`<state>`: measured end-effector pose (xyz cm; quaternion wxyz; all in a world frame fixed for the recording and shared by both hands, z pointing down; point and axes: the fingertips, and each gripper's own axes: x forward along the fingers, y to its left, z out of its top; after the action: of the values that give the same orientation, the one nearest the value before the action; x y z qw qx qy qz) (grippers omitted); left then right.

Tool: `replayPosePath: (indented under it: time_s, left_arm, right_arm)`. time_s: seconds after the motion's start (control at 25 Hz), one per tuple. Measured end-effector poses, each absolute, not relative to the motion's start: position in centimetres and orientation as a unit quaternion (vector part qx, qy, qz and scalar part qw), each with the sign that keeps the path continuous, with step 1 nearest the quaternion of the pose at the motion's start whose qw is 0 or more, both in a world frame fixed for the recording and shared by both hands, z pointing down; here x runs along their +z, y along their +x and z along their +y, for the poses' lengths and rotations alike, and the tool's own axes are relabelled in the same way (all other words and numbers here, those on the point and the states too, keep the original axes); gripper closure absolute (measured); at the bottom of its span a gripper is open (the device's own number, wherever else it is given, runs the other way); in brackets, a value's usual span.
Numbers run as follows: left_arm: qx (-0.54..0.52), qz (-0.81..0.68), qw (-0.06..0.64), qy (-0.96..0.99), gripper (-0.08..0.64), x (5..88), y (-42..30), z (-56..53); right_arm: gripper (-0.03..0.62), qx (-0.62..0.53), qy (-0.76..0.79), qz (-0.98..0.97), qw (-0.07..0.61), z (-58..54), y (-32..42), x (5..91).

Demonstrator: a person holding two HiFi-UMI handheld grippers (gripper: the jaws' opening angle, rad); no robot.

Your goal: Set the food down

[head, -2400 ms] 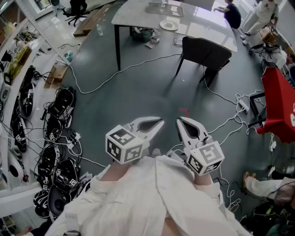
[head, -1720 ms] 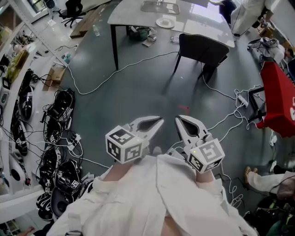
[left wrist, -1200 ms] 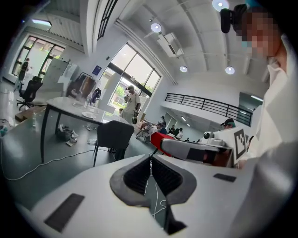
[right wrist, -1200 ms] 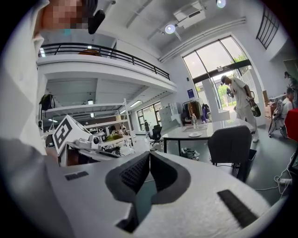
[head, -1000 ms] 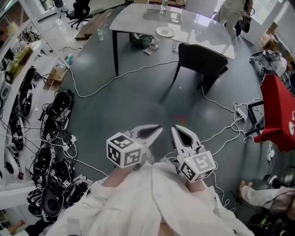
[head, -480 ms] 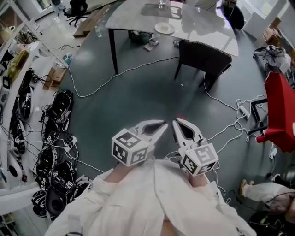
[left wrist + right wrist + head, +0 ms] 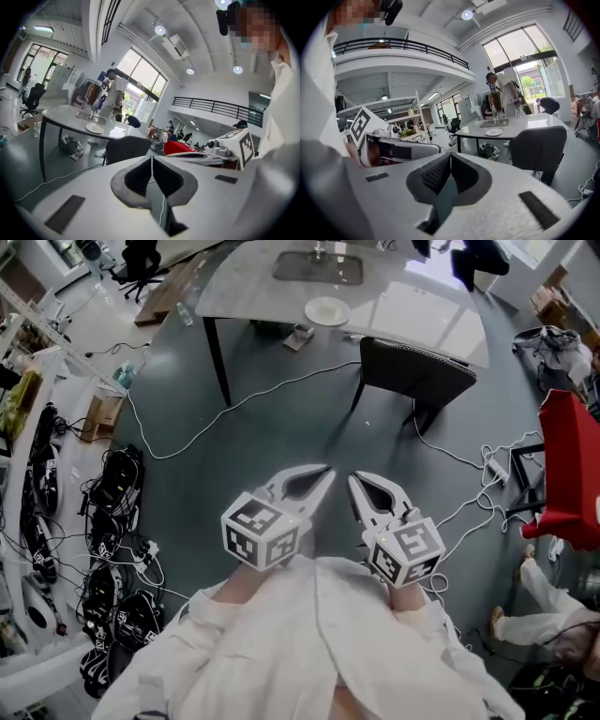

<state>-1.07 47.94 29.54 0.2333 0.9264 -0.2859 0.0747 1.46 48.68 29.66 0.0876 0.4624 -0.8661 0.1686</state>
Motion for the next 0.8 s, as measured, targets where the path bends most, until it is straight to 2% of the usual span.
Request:
replayPosePath:
  time_s: [0.36,0.8]
  left_arm:
    - [0.064,-0.284,0.244,0.925,0.537,29.7,-3.3,37.9]
    - [0.072,-0.258,0.248,0.931,0.537,30.9,-4.9,31.7]
  right_arm:
    - [0.589,0.167,0.480,-0.858,0.072,39.4,0.5,29.1]
    - [0.589,0.176,0.489,-0.851,0.076,32.6,-1.9,29.8]
